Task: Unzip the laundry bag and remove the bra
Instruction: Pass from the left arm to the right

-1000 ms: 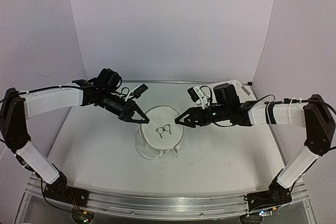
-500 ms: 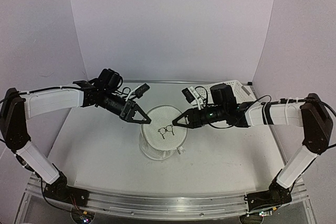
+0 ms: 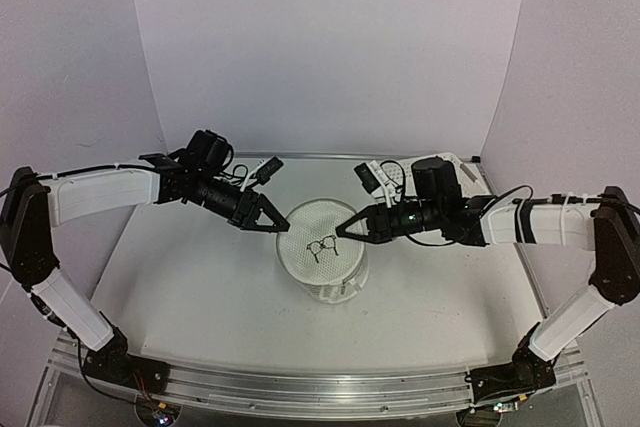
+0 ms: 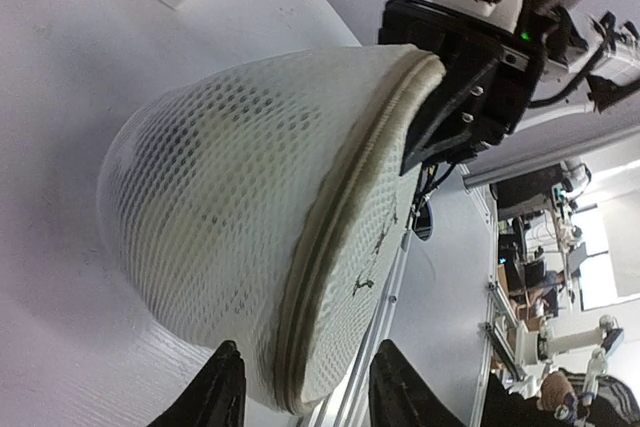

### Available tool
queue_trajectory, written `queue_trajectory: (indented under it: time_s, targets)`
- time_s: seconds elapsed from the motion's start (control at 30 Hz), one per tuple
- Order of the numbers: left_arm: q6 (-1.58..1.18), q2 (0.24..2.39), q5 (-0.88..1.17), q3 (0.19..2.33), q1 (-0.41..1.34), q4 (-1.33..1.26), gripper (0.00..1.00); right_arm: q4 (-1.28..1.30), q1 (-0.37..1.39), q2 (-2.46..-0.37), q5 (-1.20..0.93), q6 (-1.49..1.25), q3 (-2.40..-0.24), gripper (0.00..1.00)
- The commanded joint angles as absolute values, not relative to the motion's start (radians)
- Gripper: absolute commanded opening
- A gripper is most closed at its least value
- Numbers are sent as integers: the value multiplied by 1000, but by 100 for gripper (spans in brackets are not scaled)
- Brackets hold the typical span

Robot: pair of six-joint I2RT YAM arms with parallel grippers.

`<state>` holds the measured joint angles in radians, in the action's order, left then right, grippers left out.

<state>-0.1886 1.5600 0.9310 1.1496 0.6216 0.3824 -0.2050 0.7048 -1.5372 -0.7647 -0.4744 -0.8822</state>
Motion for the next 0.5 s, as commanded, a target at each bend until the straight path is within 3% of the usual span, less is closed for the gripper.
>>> queue_trajectory:
  time_s: [0.0, 0.13, 0.33, 0.47]
  targets:
    - [-220, 1474, 806, 1164, 604, 335, 50, -259, 704, -1445, -696, -534, -874, 0]
    - [-280, 1423, 743, 1133, 603, 288, 66, -270, 710, -1420, -616, -602, -883, 0]
    - [-400, 1323, 694, 1047, 603, 168, 80, -332, 741, -1404, -471, -727, -906, 0]
    - [-521, 1263, 685, 958, 603, 55, 84, -397, 757, -1405, -365, -834, -910, 0]
